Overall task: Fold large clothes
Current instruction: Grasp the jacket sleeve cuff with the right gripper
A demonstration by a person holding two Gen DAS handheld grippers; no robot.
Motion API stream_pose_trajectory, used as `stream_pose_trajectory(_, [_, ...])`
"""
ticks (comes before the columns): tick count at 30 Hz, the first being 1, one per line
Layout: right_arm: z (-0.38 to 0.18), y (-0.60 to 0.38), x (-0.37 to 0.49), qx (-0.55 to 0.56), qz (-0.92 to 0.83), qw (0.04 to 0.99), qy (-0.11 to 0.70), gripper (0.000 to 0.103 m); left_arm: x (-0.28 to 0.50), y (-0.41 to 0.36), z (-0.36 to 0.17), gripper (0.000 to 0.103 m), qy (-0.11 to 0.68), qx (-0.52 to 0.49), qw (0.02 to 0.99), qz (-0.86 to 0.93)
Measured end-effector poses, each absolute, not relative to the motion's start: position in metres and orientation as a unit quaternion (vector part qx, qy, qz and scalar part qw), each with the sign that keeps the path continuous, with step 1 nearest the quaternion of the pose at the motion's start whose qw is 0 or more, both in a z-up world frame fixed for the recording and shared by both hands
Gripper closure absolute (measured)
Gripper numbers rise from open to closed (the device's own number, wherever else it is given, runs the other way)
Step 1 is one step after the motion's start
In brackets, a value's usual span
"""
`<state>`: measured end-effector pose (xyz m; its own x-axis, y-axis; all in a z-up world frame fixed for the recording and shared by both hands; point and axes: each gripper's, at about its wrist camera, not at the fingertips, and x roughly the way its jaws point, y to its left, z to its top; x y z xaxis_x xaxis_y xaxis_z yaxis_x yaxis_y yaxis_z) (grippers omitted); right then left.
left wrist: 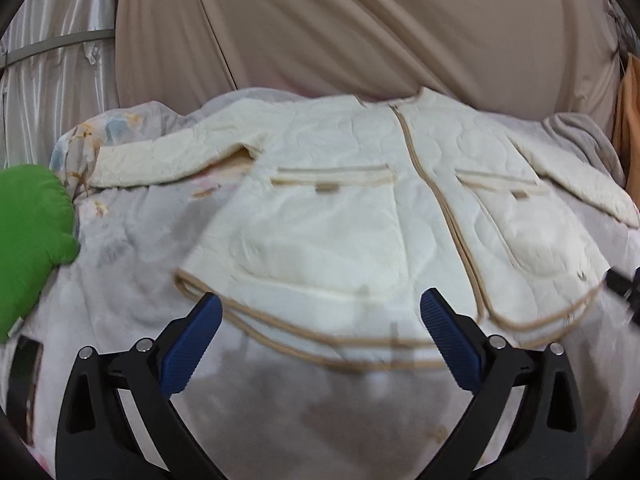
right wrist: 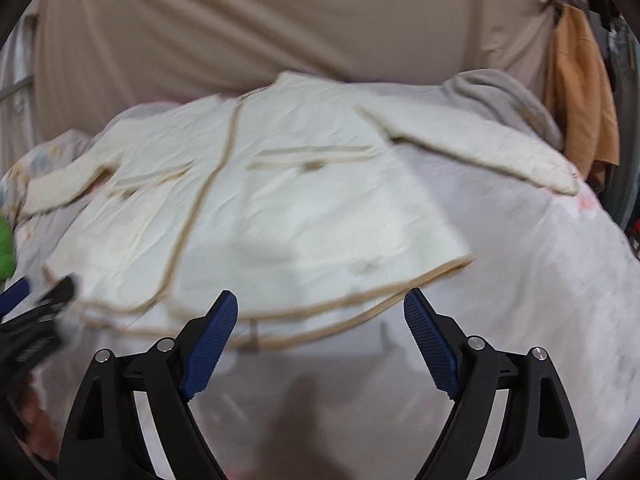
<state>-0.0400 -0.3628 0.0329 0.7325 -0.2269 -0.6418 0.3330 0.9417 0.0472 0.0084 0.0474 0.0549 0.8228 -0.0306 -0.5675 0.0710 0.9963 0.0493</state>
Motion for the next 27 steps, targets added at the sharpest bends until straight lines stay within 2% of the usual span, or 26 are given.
stream_pose_trajectory(4, [0.041, -0.488, -0.017, 0.147, -0.201, 0.911, 0.33, 0.017, 0.041, 0.072, 0.075, 0.005, 0.288, 0.036, 0.957, -0.006])
stream_pose_trajectory(9, [0.019, -0.634, 0.008, 0.28, -0.243, 0.874, 0.316, 0.017, 0.082, 0.088, 0.075, 0.005, 0.303, 0.024, 0.953, 0.013])
stream_pose_trajectory(15, [-0.004, -0.728, 0.03, 0.34, -0.314, 0.833, 0.303, 0.018, 0.122, 0.096, 0.068, 0.005, 0.312, 0.021, 0.95, 0.018])
stream_pose_trajectory(17, [-0.011, -0.746, 0.041, 0.352, -0.323, 0.825, 0.303, 0.021, 0.136, 0.098, 0.066, 0.005, 0.321, 0.013, 0.947, 0.02])
stream_pose_trajectory(18, [-0.012, -0.754, 0.045, 0.358, -0.324, 0.822, 0.301, 0.029, 0.143, 0.1, 0.064, 0.005, 0.327, 0.008, 0.945, 0.018])
stream_pose_trajectory(19, [-0.014, -0.76, 0.05, 0.365, -0.324, 0.82, 0.298, 0.04, 0.149, 0.1, 0.062, 0.005, 0.332, 0.003, 0.943, 0.017])
stream_pose_trajectory(20, [-0.014, -0.764, 0.054, 0.369, -0.327, 0.819, 0.294, 0.046, 0.153, 0.101, 0.061, 0.005, 0.335, -0.001, 0.942, 0.016])
stream_pose_trajectory(21, [-0.012, -0.767, 0.06, 0.369, -0.333, 0.818, 0.288, 0.062, 0.157, 0.102, 0.06, 0.005, 0.338, -0.007, 0.941, 0.015])
stream_pose_trajectory(22, [-0.007, -0.769, 0.068, 0.366, -0.331, 0.823, 0.28, 0.082, 0.162, 0.103, 0.059, 0.005, 0.338, -0.011, 0.941, 0.016])
stream_pose_trajectory(23, [-0.001, -0.766, 0.078, 0.362, -0.328, 0.828, 0.275, 0.087, 0.165, 0.103, 0.059, 0.005, 0.337, -0.012, 0.941, 0.018])
stream_pose_trajectory(27, [0.065, -0.714, 0.133, 0.307, -0.272, 0.887, 0.214, 0.09, 0.178, 0.1, 0.063, 0.005, 0.328, -0.007, 0.944, 0.021])
